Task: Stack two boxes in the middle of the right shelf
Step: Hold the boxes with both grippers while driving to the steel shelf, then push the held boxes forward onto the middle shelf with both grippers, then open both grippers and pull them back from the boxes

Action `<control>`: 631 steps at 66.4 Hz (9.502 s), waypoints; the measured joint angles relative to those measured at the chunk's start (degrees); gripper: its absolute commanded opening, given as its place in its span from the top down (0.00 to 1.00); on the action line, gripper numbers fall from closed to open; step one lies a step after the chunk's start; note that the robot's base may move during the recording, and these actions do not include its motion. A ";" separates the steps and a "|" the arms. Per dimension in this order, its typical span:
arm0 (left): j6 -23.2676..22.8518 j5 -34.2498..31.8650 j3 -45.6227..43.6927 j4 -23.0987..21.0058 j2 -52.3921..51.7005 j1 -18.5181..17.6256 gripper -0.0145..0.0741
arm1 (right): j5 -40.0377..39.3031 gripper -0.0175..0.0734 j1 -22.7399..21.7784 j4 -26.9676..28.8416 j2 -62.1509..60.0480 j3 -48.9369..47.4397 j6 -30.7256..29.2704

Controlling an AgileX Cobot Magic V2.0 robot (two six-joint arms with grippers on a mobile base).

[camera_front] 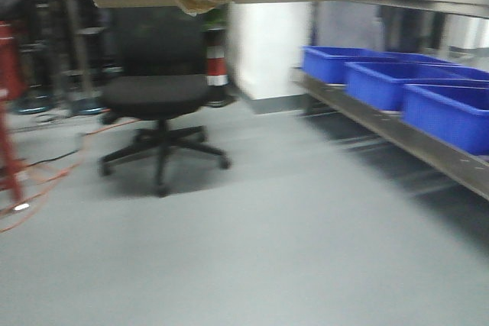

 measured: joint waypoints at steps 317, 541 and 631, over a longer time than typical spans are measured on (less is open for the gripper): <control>1.16 8.38 -0.08 -8.67 0.57 0.00 0.58 | 15.43 0.57 0.12 6.57 2.13 -0.38 0.29; 1.15 -42.26 72.00 -18.41 -56.92 11.27 0.96 | -34.48 0.99 -22.12 27.62 -84.56 93.57 -39.15; 14.15 -46.99 96.69 -30.47 -76.59 24.59 0.96 | -36.03 0.99 -22.12 27.62 -84.69 94.30 -39.29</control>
